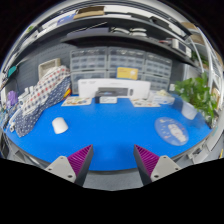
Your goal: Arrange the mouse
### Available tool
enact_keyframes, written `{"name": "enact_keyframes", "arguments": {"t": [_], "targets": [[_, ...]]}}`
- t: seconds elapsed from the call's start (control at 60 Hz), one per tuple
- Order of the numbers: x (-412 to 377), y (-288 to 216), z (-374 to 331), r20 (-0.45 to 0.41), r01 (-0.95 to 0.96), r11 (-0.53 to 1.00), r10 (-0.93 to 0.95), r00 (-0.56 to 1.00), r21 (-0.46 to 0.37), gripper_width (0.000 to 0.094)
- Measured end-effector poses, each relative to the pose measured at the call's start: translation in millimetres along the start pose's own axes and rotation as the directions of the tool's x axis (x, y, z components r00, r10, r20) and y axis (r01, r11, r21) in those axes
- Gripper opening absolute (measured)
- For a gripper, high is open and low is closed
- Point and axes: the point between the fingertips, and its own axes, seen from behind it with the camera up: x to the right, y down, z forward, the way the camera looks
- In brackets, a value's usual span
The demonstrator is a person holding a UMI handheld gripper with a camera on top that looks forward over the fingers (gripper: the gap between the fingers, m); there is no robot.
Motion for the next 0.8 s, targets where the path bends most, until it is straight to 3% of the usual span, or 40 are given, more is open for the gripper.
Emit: {"name": "enact_keyframes", "arguments": {"t": [0.167,0.317,0.517,0.8], "targets": [[-109,26,31,0.125,0.062,0.996,-0.054,0.991,-0.065,0.0832],[-173,23,66,0.18,0.098,0.991,-0.079,0.981,-0.094,0.0834],[-225,11,116,0.194,0.133,0.983,-0.107,0.975,-0.125,0.0829],[-244,-20,174,0.139,0.075,0.986,-0.054,0.989,-0.151,0.0829]]}}
